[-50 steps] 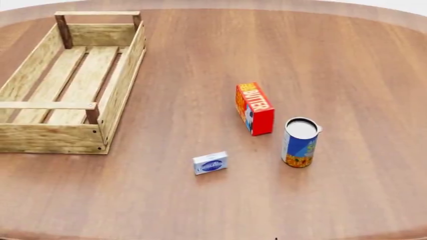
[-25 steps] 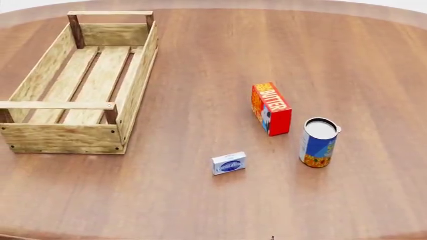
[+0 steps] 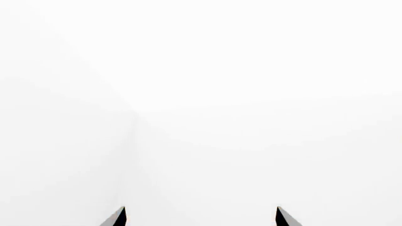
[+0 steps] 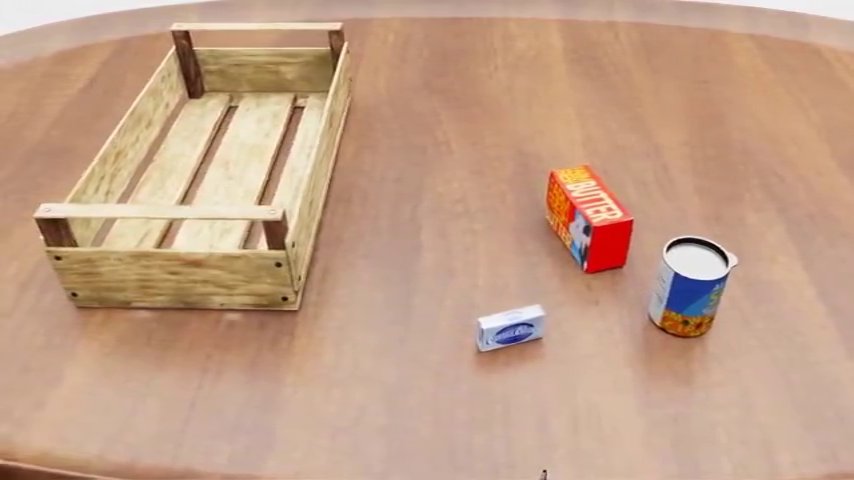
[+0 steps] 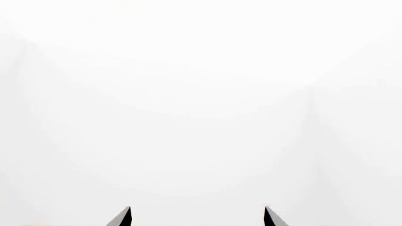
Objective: Pick up the cream cheese and put it in the tray.
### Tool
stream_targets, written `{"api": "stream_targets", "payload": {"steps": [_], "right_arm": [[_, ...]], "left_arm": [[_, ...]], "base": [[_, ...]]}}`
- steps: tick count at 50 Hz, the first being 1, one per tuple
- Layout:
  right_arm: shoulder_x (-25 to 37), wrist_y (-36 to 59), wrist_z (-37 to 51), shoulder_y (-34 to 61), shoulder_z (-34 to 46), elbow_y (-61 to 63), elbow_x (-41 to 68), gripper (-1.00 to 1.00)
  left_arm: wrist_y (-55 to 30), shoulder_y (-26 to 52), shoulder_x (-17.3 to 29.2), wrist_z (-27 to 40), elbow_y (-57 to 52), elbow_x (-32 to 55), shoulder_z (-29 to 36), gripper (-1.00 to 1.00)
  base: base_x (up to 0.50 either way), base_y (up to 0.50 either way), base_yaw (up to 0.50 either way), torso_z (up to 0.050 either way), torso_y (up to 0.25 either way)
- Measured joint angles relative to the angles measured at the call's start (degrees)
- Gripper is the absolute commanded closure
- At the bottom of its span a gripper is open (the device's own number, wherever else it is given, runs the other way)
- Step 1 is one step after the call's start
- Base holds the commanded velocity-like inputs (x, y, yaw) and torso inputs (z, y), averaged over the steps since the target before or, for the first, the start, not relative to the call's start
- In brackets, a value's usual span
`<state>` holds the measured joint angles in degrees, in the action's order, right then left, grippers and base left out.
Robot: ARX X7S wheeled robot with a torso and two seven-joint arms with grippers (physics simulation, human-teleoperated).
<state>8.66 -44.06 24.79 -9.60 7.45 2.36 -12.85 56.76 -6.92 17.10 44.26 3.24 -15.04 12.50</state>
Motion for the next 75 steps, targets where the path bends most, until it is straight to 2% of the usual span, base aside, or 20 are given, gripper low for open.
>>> {"api": "stream_targets", "payload": {"steps": [75], "right_arm": [[2.51,1.46,4.95,0.07,0.8,1.53,1.24,-1.0]], "left_arm": [[-0.44,0.09,3.39,6.33,-1.32,1.18,1.71,-1.0]], "base": [[0.0,0.2,0.0,0.0,0.0]]}}
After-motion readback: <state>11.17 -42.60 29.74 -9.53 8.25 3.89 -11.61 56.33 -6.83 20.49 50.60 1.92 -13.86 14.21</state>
